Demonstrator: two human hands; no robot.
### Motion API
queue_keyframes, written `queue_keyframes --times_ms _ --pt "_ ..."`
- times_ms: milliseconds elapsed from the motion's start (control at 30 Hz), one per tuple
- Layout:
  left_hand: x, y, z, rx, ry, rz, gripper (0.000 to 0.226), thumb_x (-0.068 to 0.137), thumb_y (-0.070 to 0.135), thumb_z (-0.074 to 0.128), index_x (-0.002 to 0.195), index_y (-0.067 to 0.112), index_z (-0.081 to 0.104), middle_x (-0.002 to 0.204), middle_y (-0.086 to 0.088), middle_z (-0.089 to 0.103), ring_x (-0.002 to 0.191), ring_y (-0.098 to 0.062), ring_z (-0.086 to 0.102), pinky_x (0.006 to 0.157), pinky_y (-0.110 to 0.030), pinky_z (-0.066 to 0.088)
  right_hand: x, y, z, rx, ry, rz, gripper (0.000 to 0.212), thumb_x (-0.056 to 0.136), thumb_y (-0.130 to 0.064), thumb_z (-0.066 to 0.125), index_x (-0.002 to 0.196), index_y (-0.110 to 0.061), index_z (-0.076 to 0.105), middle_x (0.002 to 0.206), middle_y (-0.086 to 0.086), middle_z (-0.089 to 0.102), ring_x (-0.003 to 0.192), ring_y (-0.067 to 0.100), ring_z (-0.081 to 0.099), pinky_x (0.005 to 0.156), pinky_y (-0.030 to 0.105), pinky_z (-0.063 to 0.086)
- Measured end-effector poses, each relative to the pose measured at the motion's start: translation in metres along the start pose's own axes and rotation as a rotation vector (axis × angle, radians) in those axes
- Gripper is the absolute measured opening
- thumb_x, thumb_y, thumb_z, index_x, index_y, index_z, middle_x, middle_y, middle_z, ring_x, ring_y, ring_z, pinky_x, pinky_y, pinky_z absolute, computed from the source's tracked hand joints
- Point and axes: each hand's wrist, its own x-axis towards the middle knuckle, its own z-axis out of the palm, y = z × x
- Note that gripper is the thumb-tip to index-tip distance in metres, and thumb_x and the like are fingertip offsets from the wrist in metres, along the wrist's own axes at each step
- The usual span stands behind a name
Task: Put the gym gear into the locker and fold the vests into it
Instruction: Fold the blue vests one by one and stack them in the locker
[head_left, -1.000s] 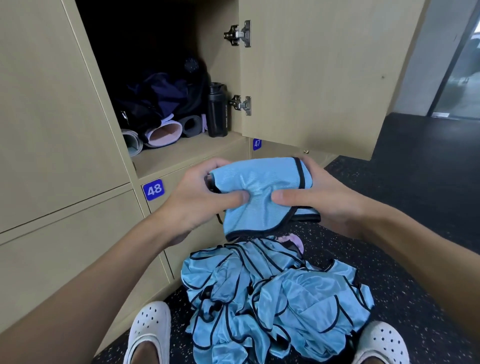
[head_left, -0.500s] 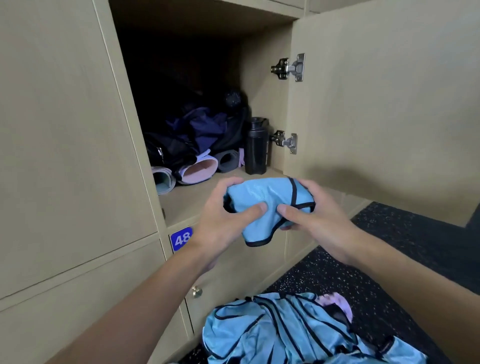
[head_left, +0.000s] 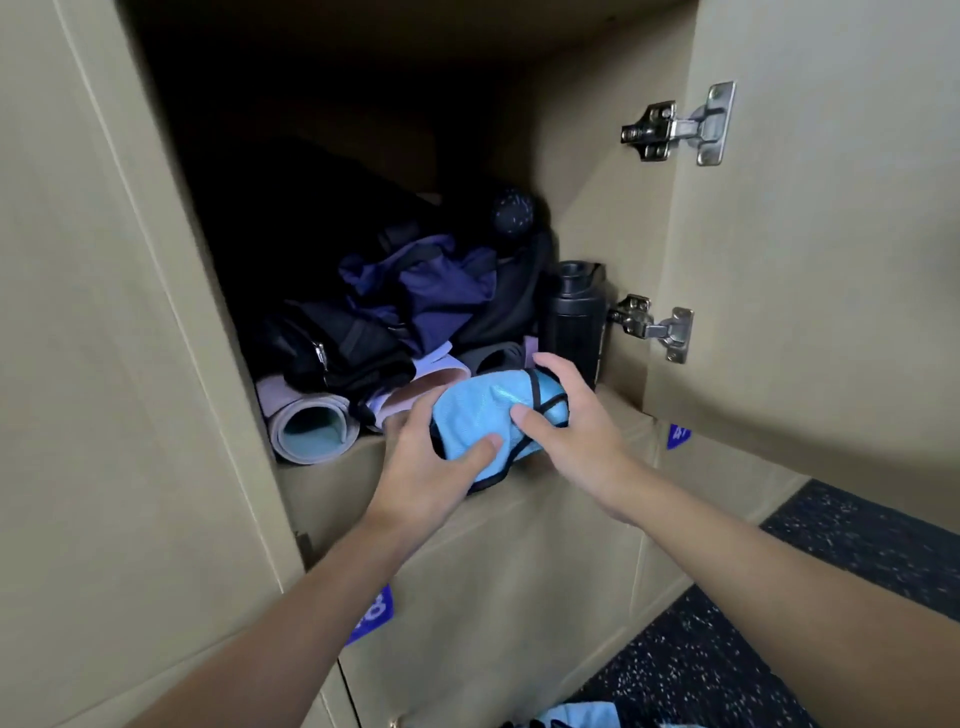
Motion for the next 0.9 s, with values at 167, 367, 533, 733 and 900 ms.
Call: queue_keyframes --times_ms 167,367,533,733,900 --pt "0.037 -0.029 0.019 0.293 0.058 0.062 0.055 0.089 0.026 0.070 0.139 0.032 0.050 0.133 0.006 0.026 0.118 -0.004 0.032 0.094 -0.007 0.026 0.043 0.045 0.015 -0.217 0.084 0.010 0.046 0.096 -0.029 0.061 0.138 -0.037 0.047 0.129 0.001 0.045 0.112 0.012 0.049 0.106 0.032 0.041" --pt "0.061 -0.044 0.033 0.495 0.145 0.329 0.035 0.086 0.014 0.072 0.121 0.013 0.069 0.138 0.000 0.038 0.127 -0.020 0.041 0.110 -0.033 0.035 0.049 0.066 0.026 -0.624 0.330 -0.109 0.044 0.090 -0.038 0.064 0.134 -0.036 0.056 0.125 -0.002 0.037 0.114 0.021 0.043 0.100 0.039 0.040" --pt "0.062 -0.043 0.032 0.524 0.117 0.281 0.044 0.087 0.022 0.072 0.129 0.013 0.064 0.139 0.002 0.043 0.129 -0.019 0.041 0.111 -0.029 0.032 0.049 0.071 0.027 -0.743 0.453 -0.304 0.036 0.082 -0.036 0.071 0.117 -0.028 0.069 0.126 0.000 0.045 0.112 0.022 0.039 0.093 0.040 0.030" --pt "0.055 -0.039 0.031 0.769 0.070 0.194 0.062 0.087 0.049 0.062 0.145 0.037 0.045 0.151 0.012 0.034 0.137 -0.016 0.029 0.111 -0.035 0.026 0.057 0.076 0.022 -0.586 0.229 -0.153 0.044 0.093 -0.037 0.063 0.135 -0.022 0.060 0.130 -0.007 0.044 0.111 0.017 0.053 0.089 0.035 0.049" --pt "0.049 -0.040 0.024 0.866 -0.084 0.101 0.068 0.095 0.055 0.046 0.154 0.047 0.014 0.165 0.014 0.010 0.149 -0.017 0.012 0.119 -0.039 0.013 0.057 0.071 0.023 -0.560 0.246 -0.078 0.044 0.094 -0.037 0.062 0.136 -0.027 0.058 0.127 -0.010 0.049 0.108 0.018 0.057 0.090 0.037 0.049"
